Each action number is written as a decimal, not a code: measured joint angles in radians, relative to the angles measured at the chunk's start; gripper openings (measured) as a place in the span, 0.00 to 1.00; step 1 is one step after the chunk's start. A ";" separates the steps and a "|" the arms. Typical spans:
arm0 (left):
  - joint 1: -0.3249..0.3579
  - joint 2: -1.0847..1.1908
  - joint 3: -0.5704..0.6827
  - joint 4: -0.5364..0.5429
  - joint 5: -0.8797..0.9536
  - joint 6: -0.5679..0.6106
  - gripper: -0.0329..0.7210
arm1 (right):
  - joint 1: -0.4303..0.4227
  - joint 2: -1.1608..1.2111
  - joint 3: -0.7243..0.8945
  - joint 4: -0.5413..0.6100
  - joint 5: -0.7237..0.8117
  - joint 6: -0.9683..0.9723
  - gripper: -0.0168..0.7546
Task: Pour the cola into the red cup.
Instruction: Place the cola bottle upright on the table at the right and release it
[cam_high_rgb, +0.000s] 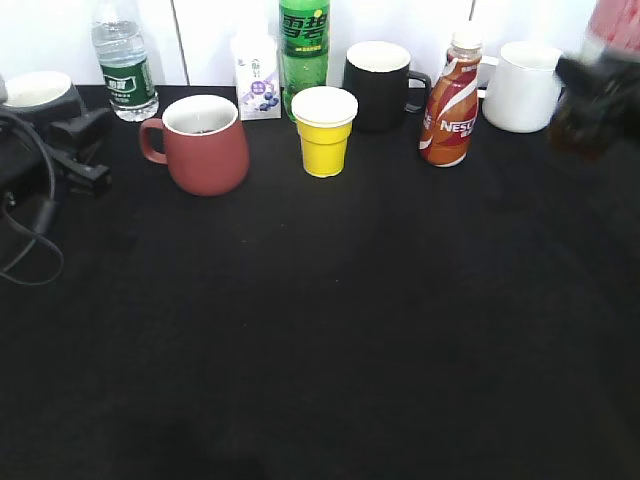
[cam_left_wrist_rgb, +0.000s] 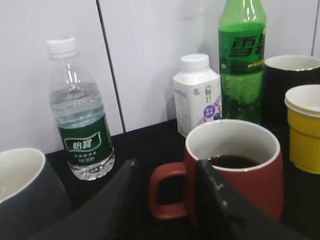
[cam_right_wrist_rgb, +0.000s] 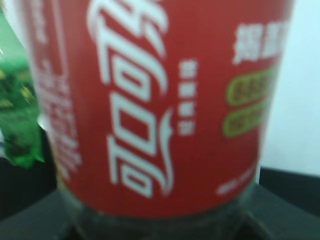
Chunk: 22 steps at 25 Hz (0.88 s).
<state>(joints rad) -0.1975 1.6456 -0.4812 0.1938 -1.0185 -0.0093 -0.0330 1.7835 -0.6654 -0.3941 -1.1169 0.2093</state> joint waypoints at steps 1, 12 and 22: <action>0.000 -0.001 0.000 0.006 0.001 0.000 0.42 | 0.000 0.054 -0.004 0.017 -0.036 -0.036 0.52; 0.000 -0.001 0.000 0.038 0.008 0.000 0.42 | 0.000 0.299 -0.129 0.054 -0.068 -0.094 0.52; 0.000 -0.001 0.000 0.047 0.008 0.000 0.42 | 0.000 0.273 -0.058 0.087 -0.090 -0.085 0.85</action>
<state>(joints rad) -0.1975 1.6451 -0.4812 0.2409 -1.0105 -0.0093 -0.0330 2.0564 -0.7238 -0.3067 -1.2071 0.1238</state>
